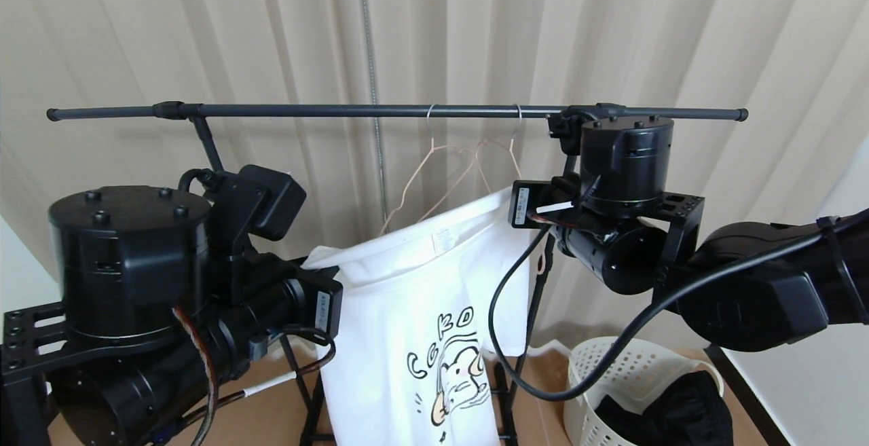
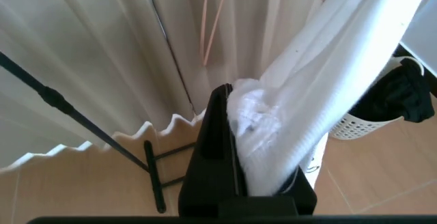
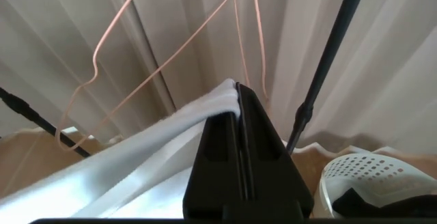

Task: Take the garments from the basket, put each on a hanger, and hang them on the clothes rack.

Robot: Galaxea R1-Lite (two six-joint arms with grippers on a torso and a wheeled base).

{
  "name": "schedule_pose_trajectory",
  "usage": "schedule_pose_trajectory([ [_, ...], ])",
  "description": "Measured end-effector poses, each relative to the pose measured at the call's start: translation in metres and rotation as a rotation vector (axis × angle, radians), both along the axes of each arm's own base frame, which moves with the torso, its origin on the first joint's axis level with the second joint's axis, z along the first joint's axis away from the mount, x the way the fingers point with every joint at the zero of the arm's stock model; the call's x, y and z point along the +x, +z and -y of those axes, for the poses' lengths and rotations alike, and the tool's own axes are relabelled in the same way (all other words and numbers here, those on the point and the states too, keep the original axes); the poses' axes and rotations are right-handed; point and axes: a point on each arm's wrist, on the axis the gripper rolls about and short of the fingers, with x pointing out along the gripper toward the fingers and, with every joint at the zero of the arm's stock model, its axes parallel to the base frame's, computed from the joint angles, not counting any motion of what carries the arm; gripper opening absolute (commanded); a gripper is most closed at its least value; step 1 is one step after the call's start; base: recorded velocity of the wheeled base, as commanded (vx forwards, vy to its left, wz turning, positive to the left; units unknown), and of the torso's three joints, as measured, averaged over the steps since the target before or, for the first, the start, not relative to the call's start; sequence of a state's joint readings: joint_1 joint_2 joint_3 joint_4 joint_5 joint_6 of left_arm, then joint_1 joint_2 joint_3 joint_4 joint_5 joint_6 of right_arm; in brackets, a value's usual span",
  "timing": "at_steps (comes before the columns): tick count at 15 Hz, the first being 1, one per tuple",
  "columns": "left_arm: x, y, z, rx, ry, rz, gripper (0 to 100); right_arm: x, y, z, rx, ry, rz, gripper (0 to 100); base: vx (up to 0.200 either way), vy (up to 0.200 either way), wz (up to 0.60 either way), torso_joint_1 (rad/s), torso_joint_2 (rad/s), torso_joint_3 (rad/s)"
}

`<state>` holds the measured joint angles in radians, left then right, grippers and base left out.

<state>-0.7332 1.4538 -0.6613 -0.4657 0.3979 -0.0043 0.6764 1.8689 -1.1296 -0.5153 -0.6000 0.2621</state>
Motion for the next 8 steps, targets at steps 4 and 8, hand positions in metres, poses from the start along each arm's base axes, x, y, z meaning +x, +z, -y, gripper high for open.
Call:
schedule_pose_trajectory([
  [4,-0.009,-0.009,0.011,-0.022,-0.075,-0.045,0,0.007,-0.003,0.0,-0.003,-0.013,-0.003,0,0.0,0.0,0.0,0.0,0.0,0.0],
  [8,-0.018,-0.023,0.019,-0.075,-0.167,-0.139,0,0.014,-0.006,-0.003,0.003,-0.036,-0.001,0,0.0,0.0,0.0,0.0,0.0,0.0],
])
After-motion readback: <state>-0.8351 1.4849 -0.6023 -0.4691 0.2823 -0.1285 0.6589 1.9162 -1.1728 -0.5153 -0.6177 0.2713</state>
